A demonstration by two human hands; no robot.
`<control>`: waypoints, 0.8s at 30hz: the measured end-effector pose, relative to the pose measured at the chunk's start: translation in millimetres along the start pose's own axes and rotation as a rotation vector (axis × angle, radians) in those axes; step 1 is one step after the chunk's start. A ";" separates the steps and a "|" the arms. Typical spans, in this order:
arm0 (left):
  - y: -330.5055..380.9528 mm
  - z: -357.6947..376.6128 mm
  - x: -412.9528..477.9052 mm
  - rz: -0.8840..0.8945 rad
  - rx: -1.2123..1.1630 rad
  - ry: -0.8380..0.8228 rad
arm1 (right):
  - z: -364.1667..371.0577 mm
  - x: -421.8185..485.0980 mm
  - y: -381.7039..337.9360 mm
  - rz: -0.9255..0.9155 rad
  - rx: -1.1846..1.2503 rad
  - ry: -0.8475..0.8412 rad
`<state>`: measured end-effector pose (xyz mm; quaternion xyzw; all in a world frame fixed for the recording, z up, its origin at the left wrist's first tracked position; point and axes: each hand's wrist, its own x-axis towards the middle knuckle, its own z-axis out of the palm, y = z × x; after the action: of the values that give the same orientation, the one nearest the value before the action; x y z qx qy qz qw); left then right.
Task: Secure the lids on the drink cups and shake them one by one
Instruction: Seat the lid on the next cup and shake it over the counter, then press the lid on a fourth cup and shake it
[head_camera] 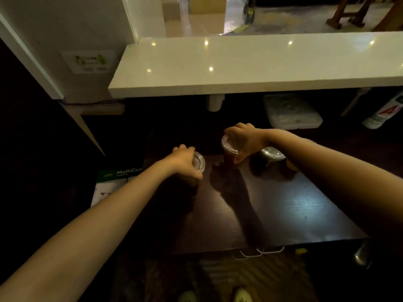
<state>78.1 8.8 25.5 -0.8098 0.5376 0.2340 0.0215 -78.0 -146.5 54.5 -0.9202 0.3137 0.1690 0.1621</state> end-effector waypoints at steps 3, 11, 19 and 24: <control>-4.0 -14.4 -9.5 0.007 -0.010 0.009 | 18.3 12.7 6.5 0.037 0.015 0.008; -12.2 -26.5 -25.5 0.007 -0.040 0.017 | 39.2 21.2 15.0 0.043 0.035 0.036; -10.2 -14.0 -37.3 0.004 -0.067 0.055 | 28.2 -12.1 -49.7 -0.171 0.407 0.212; -11.7 9.3 -59.3 -0.009 -0.144 0.109 | 73.1 -32.0 -98.1 -0.215 0.772 0.133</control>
<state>66.5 67.4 38.6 -0.8231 0.5162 0.2274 -0.0652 -55.2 -26.7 21.5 -0.8281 0.2660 -0.0391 0.4919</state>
